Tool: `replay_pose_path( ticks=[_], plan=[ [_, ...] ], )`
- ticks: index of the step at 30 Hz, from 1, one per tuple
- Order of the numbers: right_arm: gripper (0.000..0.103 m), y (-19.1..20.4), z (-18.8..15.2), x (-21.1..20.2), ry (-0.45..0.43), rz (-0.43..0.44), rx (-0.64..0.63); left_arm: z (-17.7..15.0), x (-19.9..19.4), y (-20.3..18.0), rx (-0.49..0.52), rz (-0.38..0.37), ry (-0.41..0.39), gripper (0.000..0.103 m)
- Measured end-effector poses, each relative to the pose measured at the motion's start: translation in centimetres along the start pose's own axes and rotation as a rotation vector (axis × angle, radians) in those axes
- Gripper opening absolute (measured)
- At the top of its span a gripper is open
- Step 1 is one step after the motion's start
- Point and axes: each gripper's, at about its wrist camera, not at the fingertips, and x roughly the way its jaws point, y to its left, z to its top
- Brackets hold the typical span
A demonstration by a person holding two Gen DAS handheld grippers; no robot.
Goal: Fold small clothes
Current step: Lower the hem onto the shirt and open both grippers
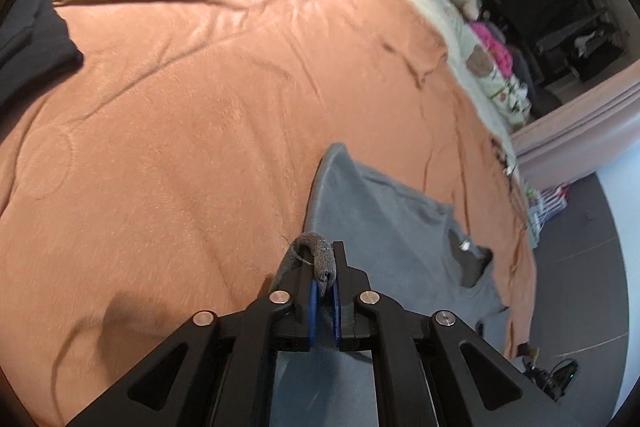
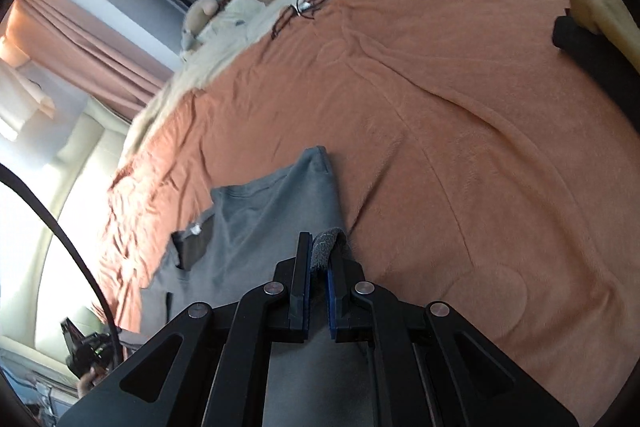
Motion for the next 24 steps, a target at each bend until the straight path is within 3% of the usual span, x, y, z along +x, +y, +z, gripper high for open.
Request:
replay_pose_path(
  ticks=[3, 4, 5, 6, 7, 8, 13, 19, 24],
  plan=[
    [0.013, 0.8, 0.2, -0.7, 0.005, -0.009, -0.035, 0.2, 0.5, -0.1, 0.009, 0.001, 0.031, 0.013],
    [0.031, 1.0, 0.2, -1.3, -0.007, -0.016, -0.051, 0.1, 0.4, -0.2, 0.021, 0.004, 0.037, 0.021],
    [0.061, 1.0, 0.2, -2.0, -0.023, -0.023, -0.064, 0.1, 0.2, -0.3, 0.032, 0.012, 0.036, 0.038],
    [0.071, 1.2, 0.1, -2.7, -0.047, -0.021, -0.077, 0.0, -0.2, -0.4, 0.047, 0.029, 0.025, 0.049],
    [0.075, 1.0, -0.1, -2.8, -0.06, -0.015, -0.091, -0.1, -0.8, -0.5, 0.066, 0.049, 0.003, 0.07],
    [0.075, 1.1, -0.2, -3.3, -0.059, -0.011, -0.112, -0.1, -1.3, -0.5, 0.078, 0.057, -0.015, 0.08],
    [0.074, 0.8, -1.1, -4.0, -0.01, -0.049, -0.19, -0.2, -2.0, -0.5, 0.145, 0.097, -0.011, 0.081],
    [0.074, 2.6, -1.6, -2.6, 0.076, -0.148, -0.341, -1.3, -0.9, -1.1, 0.298, 0.154, 0.032, 0.081],
    [0.074, 3.9, -1.4, -1.4, 0.132, -0.175, -0.41, -1.8, 0.8, -1.3, 0.389, 0.184, 0.085, 0.073]
  ],
)
